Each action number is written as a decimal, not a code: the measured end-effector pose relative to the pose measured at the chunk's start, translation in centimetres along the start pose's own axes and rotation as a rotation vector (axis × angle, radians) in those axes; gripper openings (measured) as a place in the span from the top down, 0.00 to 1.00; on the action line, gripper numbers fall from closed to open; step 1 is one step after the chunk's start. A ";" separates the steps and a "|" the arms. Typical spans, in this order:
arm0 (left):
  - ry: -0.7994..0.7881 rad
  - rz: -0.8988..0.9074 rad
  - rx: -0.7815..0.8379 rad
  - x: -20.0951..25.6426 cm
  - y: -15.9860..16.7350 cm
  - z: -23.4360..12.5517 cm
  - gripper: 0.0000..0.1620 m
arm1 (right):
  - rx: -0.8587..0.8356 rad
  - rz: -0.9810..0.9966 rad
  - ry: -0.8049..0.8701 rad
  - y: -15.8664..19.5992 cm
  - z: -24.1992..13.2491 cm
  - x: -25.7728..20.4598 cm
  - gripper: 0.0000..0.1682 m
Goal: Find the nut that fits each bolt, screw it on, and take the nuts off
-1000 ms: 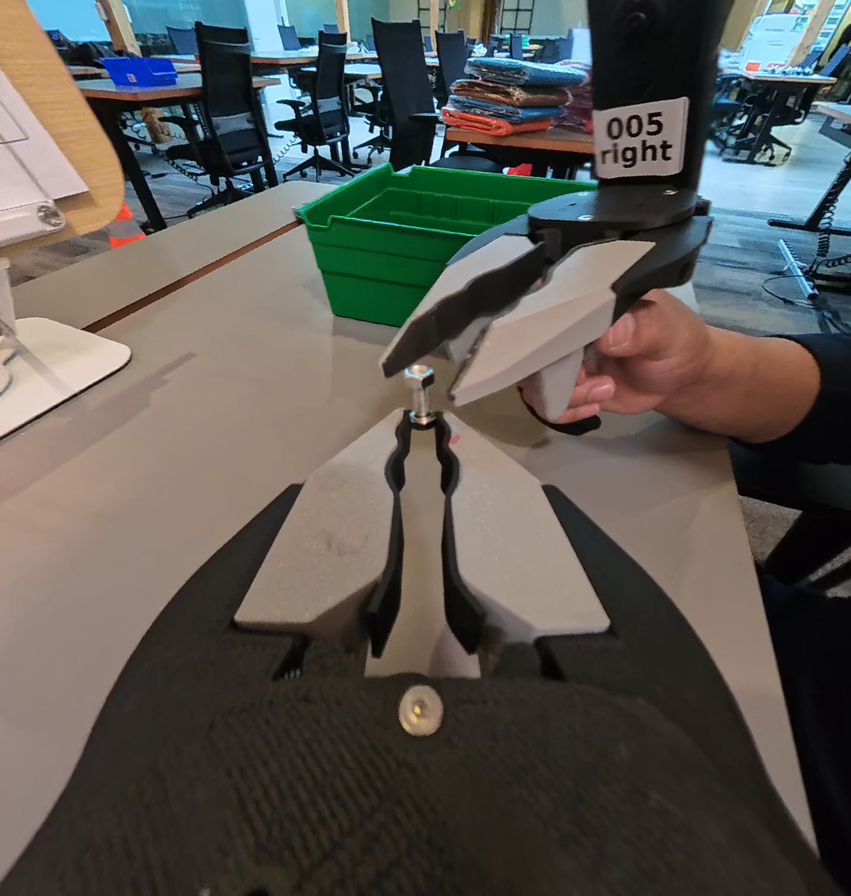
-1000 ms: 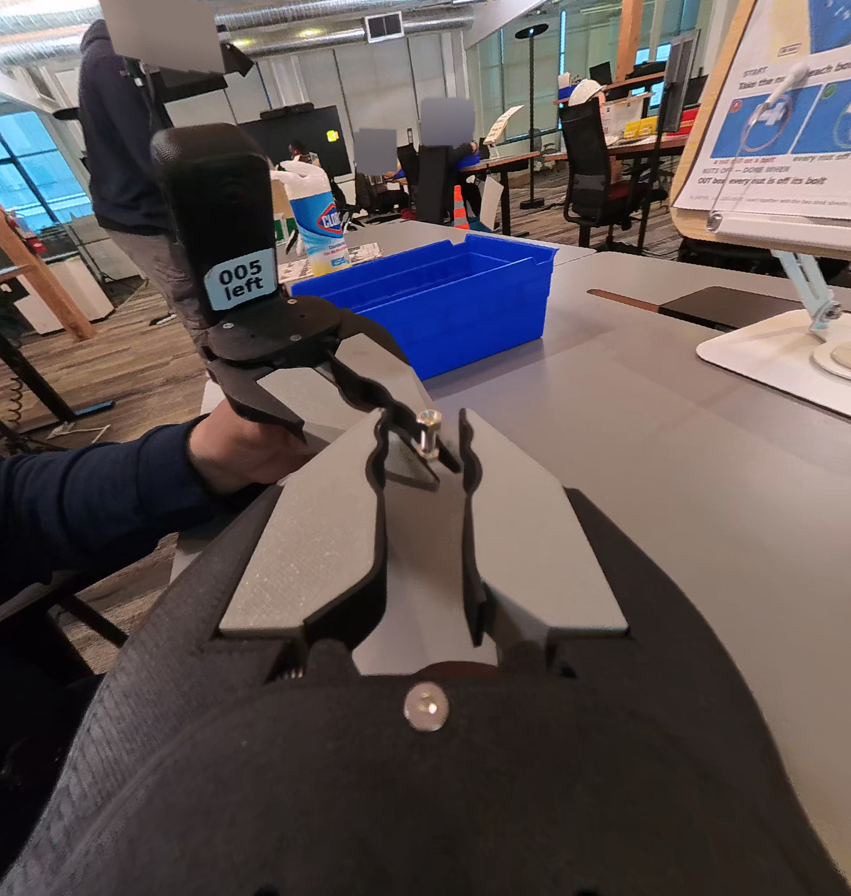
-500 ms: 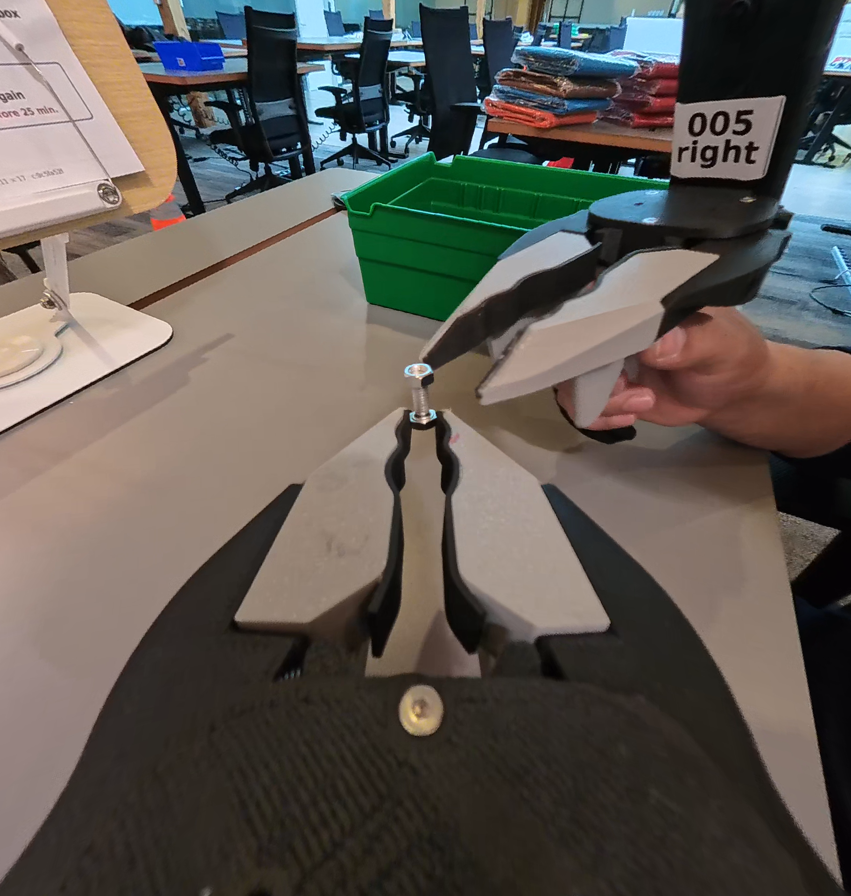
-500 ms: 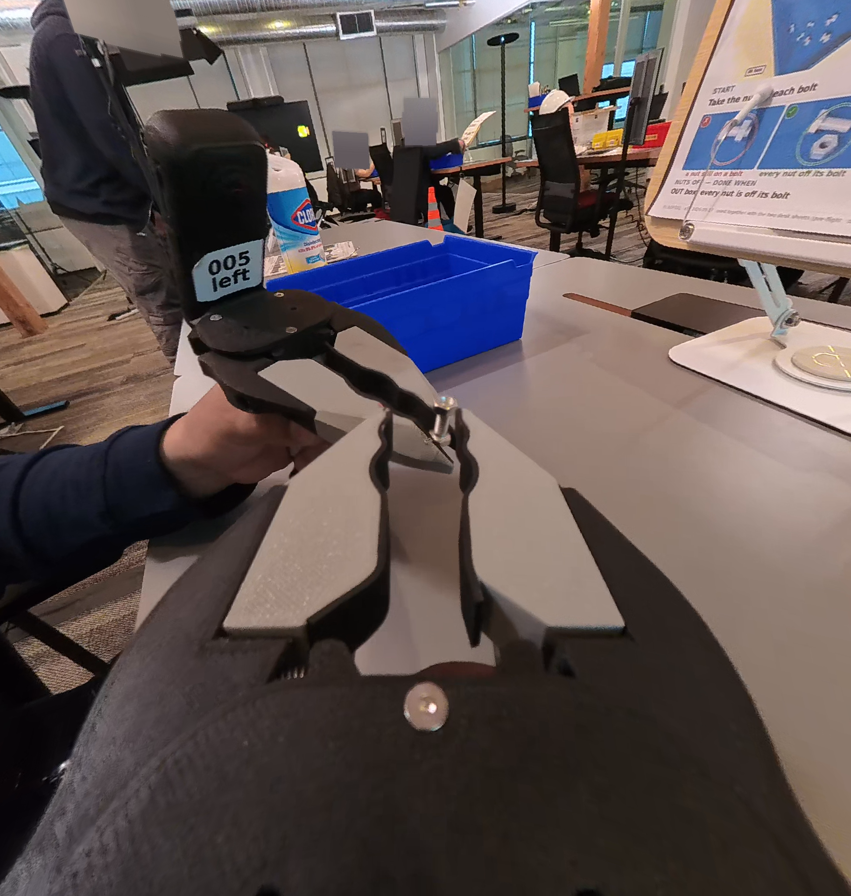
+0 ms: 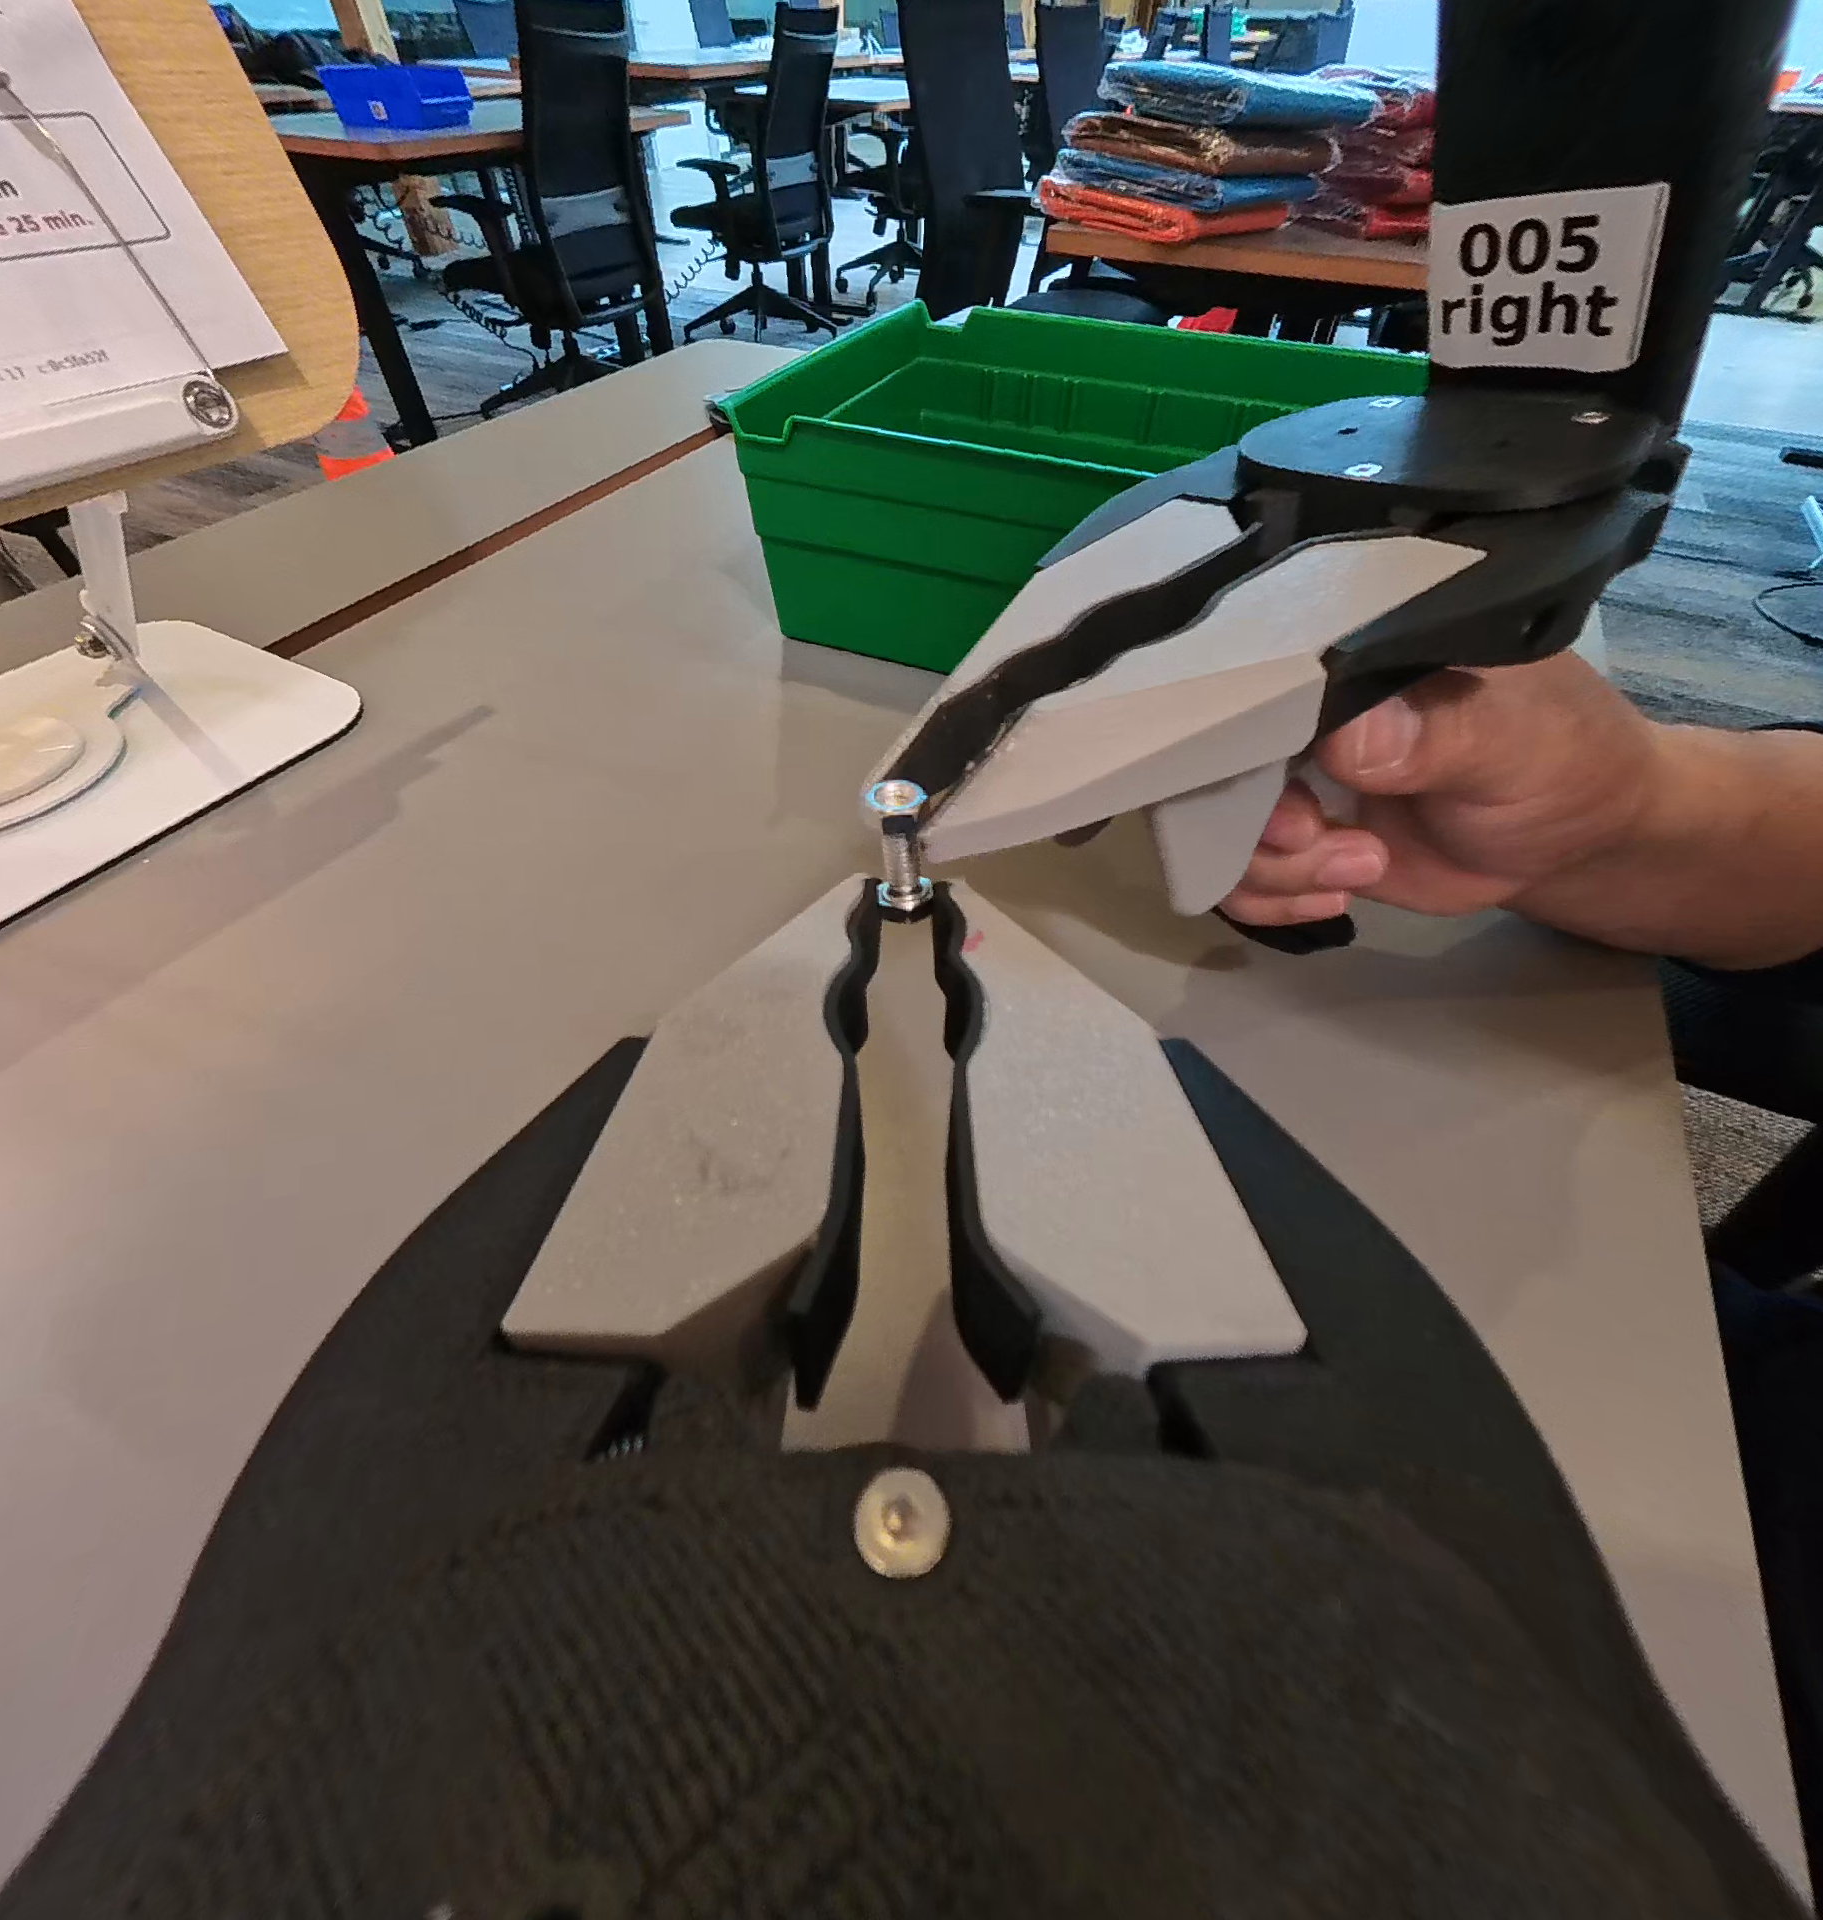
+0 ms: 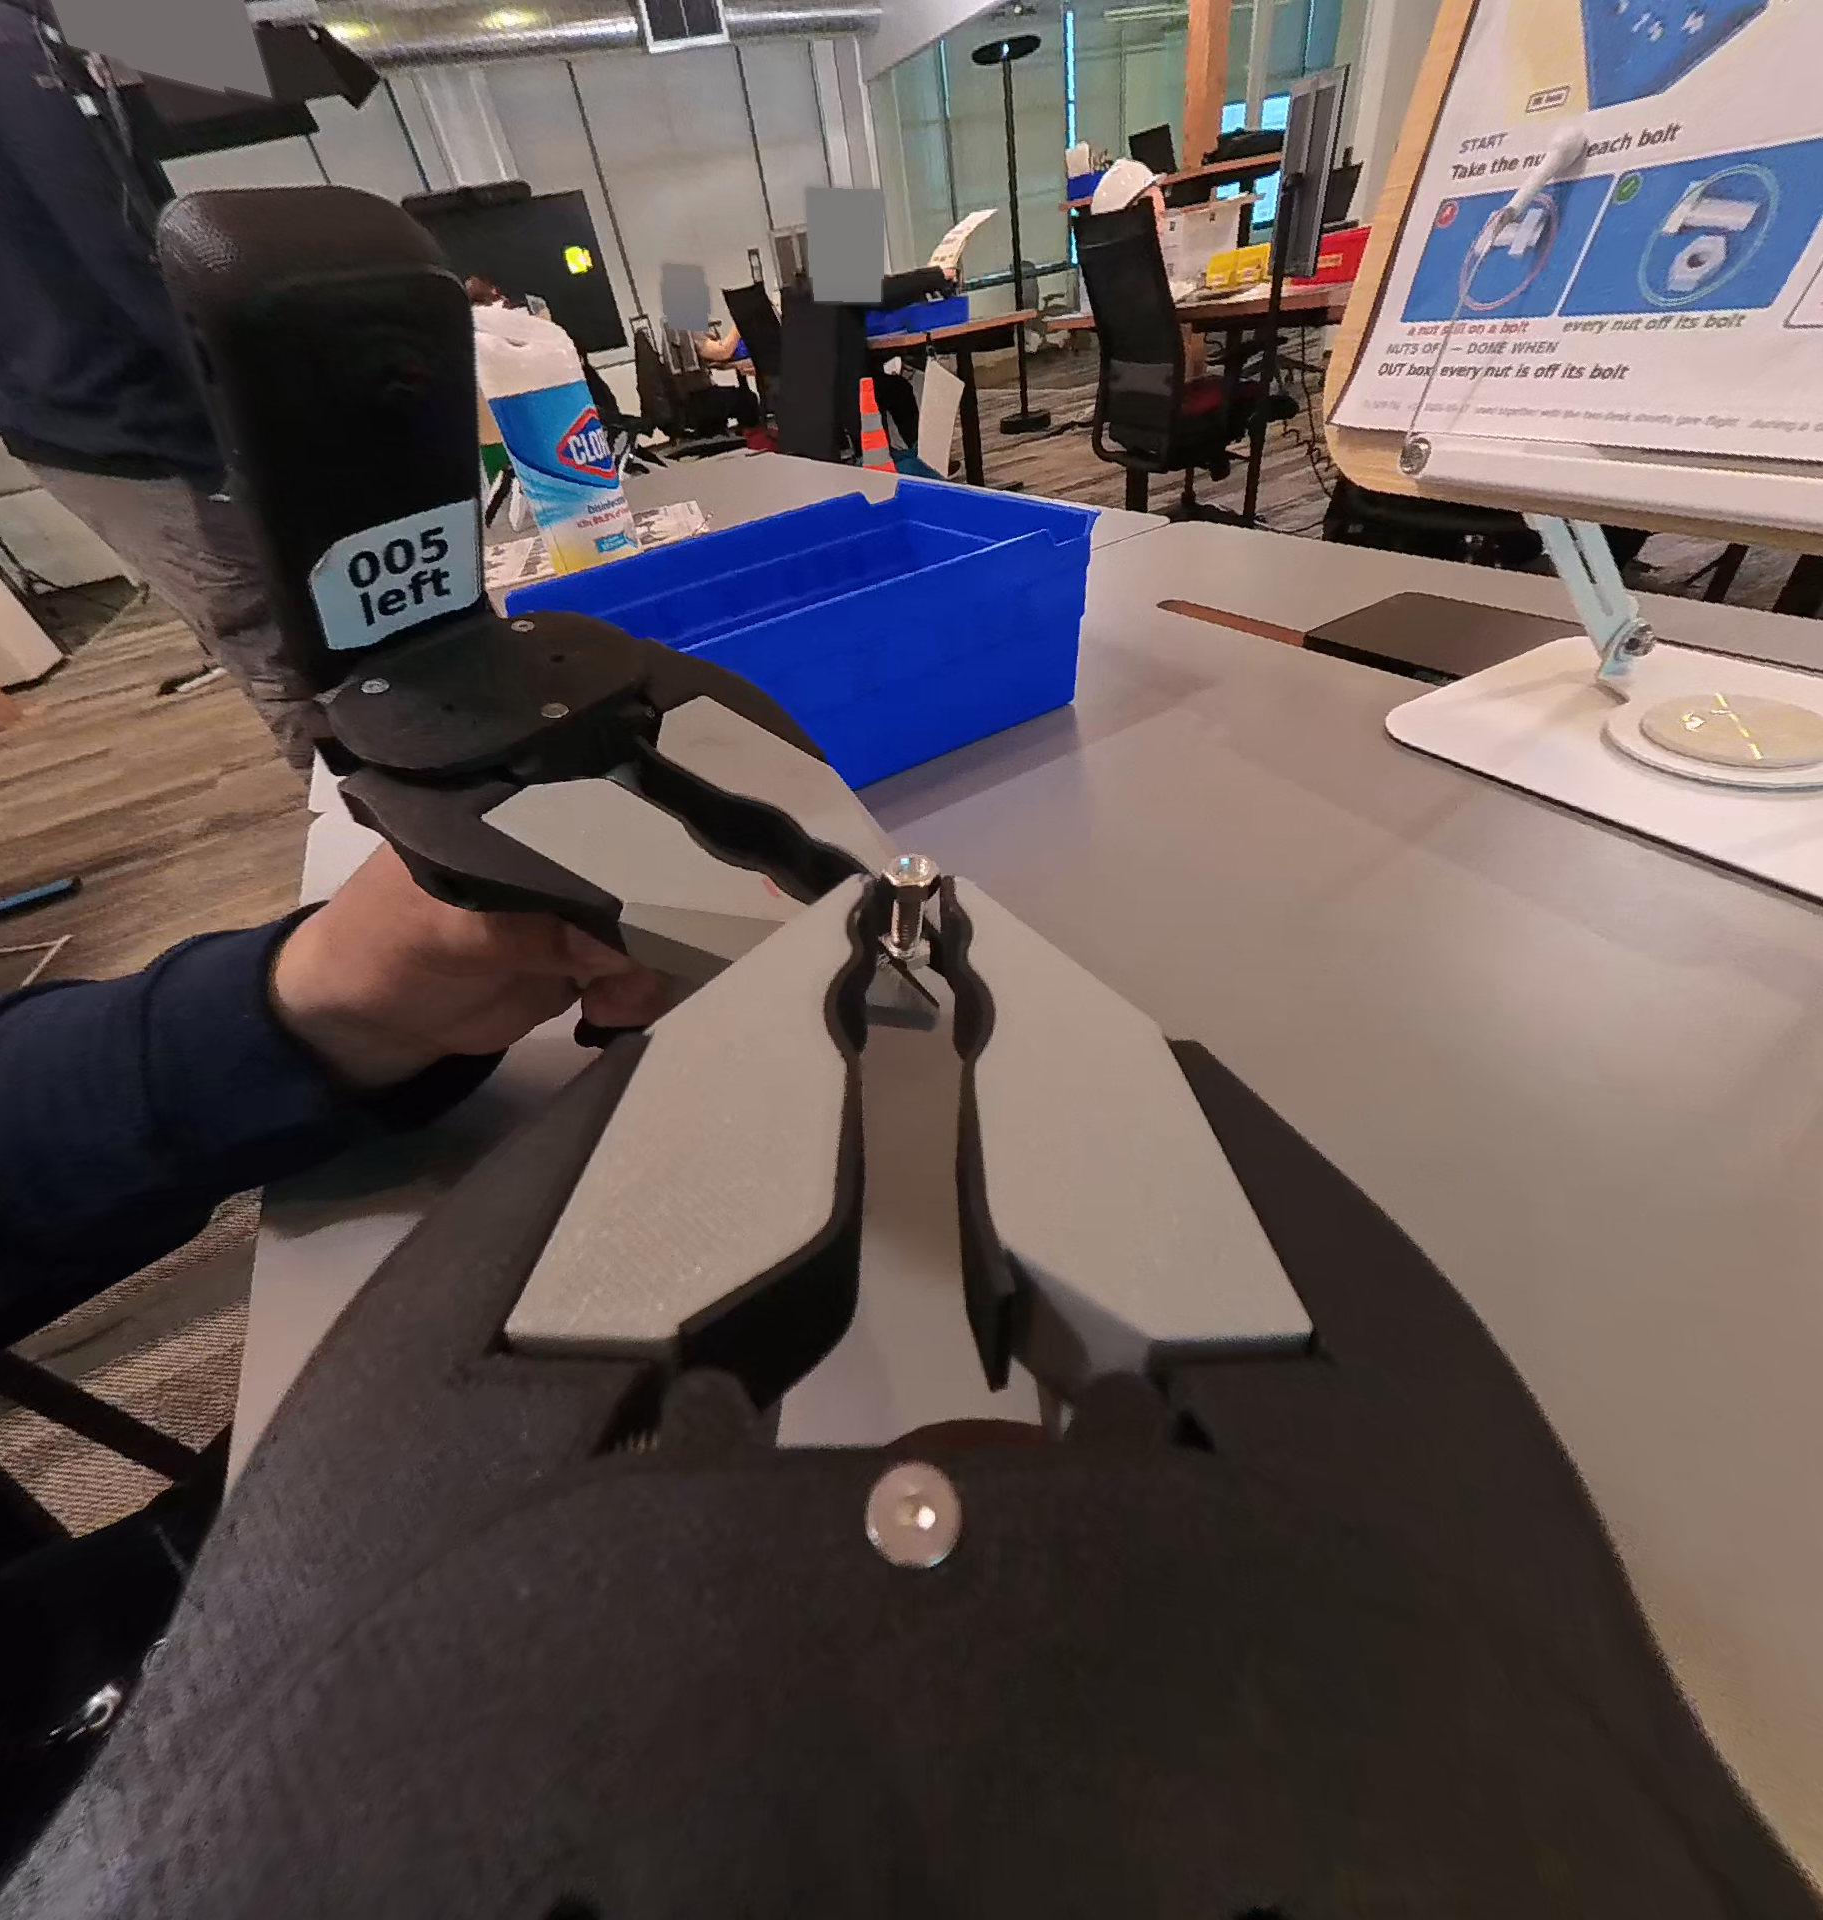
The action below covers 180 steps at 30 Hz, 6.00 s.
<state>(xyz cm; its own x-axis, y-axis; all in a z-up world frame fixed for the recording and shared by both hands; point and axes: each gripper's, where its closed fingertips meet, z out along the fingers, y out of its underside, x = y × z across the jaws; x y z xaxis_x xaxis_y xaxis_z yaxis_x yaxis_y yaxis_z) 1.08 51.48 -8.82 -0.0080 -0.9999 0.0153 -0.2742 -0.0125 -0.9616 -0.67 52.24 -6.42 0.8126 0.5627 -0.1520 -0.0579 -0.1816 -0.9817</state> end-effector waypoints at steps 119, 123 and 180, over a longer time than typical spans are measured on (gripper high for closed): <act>0.104 0.047 -0.020 2.8 0.7 1.2 0.95 | -0.464 0.162 0.778 3.5 -22.7 26.3 0.96; 0.096 0.057 -0.029 2.6 1.1 1.3 0.95 | -0.556 0.257 0.792 4.9 -21.7 29.7 0.88; -0.103 0.043 -0.079 -0.8 2.5 2.1 0.77 | -0.301 -0.314 0.804 -3.6 -18.5 10.7 0.99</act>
<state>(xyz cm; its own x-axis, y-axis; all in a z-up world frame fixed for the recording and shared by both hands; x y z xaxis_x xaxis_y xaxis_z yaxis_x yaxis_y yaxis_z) 2.36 52.18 -11.84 0.0762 -0.9954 -0.0573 -0.3504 0.0271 -0.9362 18.99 44.00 -2.40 0.9312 -0.0894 0.3533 0.2957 -0.3812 -0.8759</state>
